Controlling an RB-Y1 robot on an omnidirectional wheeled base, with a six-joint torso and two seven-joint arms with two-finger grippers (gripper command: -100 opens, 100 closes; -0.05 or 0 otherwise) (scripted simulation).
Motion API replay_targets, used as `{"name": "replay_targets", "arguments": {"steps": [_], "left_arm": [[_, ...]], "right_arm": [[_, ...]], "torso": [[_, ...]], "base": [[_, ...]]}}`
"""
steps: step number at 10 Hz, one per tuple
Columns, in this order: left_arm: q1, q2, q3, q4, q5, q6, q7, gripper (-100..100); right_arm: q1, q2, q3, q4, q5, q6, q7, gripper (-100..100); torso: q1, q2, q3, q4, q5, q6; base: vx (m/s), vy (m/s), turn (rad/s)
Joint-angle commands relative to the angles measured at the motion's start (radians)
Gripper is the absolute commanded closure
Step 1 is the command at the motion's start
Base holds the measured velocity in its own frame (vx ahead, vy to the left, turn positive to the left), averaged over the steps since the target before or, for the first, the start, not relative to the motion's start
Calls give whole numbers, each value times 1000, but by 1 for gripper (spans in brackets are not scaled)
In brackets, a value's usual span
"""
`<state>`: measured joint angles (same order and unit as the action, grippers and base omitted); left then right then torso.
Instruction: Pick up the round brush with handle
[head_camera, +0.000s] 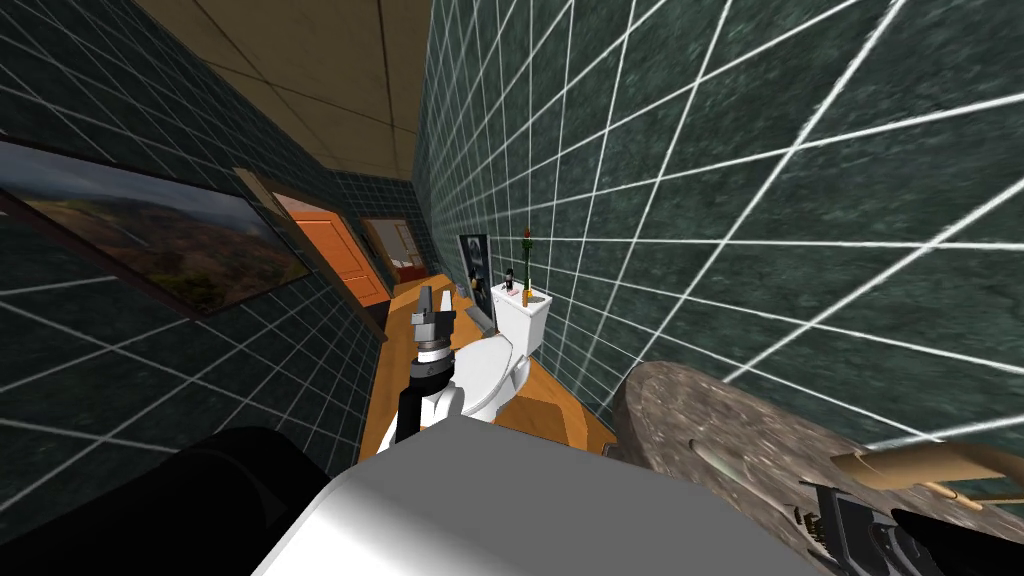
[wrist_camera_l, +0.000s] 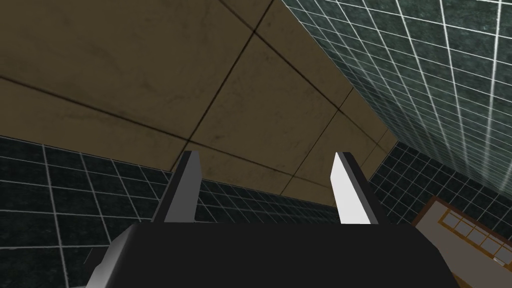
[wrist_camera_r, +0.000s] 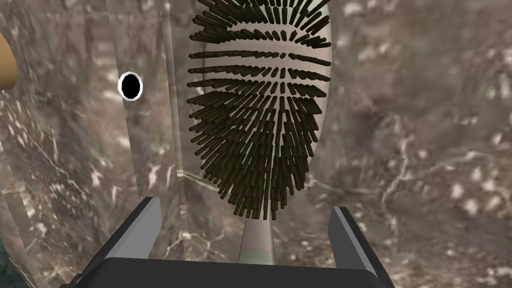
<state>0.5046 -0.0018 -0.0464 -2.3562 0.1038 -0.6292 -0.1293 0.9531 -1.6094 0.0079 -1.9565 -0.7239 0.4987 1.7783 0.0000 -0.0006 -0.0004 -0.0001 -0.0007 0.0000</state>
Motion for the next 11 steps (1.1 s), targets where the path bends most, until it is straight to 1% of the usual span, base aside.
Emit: {"name": "replay_targets", "arguments": {"steps": [1,3,4,5,9,10,11], "left_arm": [[0,0,0,0,0,0,0,0],[0,0,0,0,0,0,0,0],[0,0,0,0,0,0,0,0],[0,0,0,0,0,0,0,0],[0,0,0,0,0,0,0,0],[0,0,0,0,0,0,0,0],[0,0,0,0,0,0,0,0]], "right_arm": [[-4,26,20,32,11,-13,-12,-100],[-18,69,55,76,31,-26,-28,-100],[-7,55,38,58,27,-20,-26,-100],[-7,57,39,61,28,-22,-28,100],[-7,56,39,60,28,-22,-27,100],[-7,56,39,60,28,-22,-27,0],[-10,43,34,49,19,-18,-18,100]], "torso": [[0,0,0,0,0,0],[0,3,2,1,0,1],[0,4,2,1,0,1],[0,2,1,1,0,2],[0,-1,0,0,0,2],[0,-1,0,0,0,2],[0,-1,0,0,0,2]], "base": [[-50,-5,259],[-65,-4,280],[-25,-4,34],[0,0,0],[0,0,0],[0,0,0],[23,1,-251]]}}
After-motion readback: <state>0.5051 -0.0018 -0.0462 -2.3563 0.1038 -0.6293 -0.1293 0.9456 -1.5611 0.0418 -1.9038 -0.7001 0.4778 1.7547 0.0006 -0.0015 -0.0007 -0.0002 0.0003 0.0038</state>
